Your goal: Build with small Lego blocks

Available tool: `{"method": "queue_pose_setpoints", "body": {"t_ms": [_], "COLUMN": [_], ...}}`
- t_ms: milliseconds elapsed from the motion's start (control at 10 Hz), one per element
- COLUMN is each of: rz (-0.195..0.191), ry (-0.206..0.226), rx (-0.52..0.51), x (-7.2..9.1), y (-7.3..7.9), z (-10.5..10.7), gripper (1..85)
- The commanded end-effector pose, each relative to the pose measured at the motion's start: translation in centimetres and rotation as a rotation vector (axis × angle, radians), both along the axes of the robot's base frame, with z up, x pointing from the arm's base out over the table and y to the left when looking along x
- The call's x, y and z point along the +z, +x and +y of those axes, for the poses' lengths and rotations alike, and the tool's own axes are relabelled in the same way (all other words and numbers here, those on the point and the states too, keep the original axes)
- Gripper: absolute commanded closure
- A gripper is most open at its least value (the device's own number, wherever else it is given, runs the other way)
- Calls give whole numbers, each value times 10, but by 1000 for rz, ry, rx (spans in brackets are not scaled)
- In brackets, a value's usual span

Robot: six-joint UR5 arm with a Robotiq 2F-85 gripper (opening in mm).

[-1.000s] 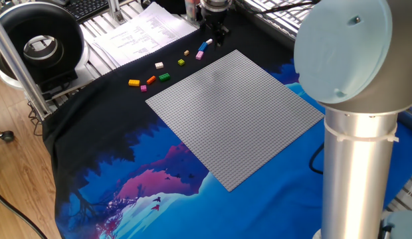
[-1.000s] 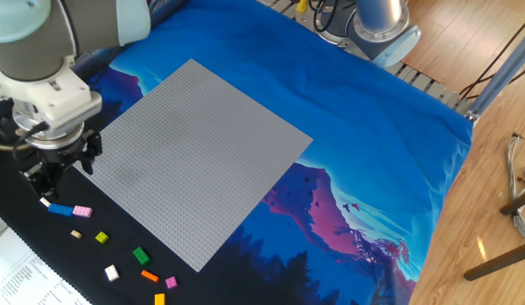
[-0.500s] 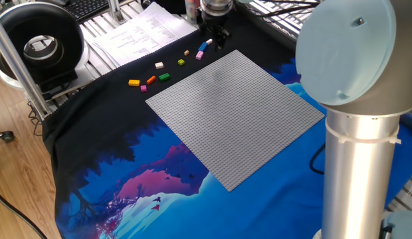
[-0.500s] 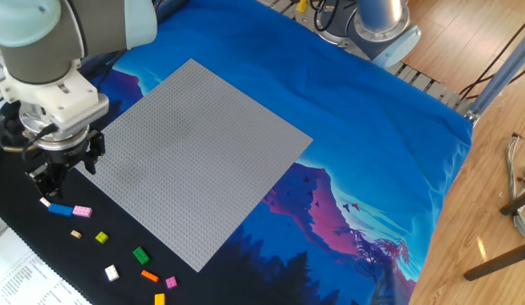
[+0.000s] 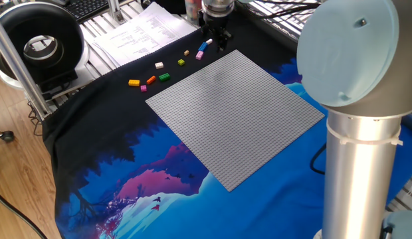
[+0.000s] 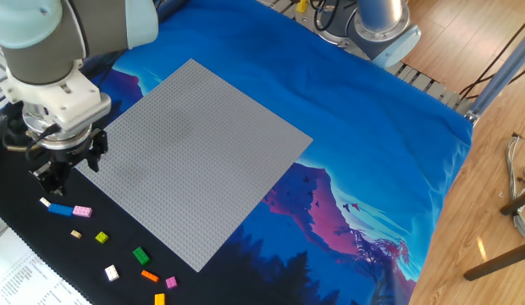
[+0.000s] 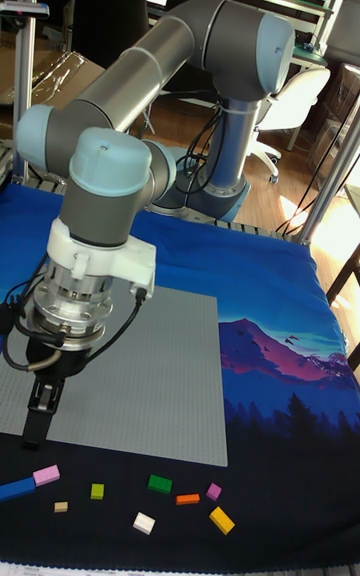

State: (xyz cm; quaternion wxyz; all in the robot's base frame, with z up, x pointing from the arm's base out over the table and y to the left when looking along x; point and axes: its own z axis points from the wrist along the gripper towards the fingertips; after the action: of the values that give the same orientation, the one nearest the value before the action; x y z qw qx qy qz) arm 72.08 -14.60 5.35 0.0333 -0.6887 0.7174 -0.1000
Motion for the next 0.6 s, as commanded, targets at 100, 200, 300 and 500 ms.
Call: {"method": "queue_pose_setpoints", "body": {"t_ms": [100, 200, 300, 500], "rz": [-47, -46, -62, -86], "ry": [39, 44, 49, 12], "rx": [-159, -181, -200, -212], "x": [14, 14, 14, 17], "y": [6, 5, 8, 13], "z": [2, 2, 2, -9], "gripper": [190, 187, 183, 183]}}
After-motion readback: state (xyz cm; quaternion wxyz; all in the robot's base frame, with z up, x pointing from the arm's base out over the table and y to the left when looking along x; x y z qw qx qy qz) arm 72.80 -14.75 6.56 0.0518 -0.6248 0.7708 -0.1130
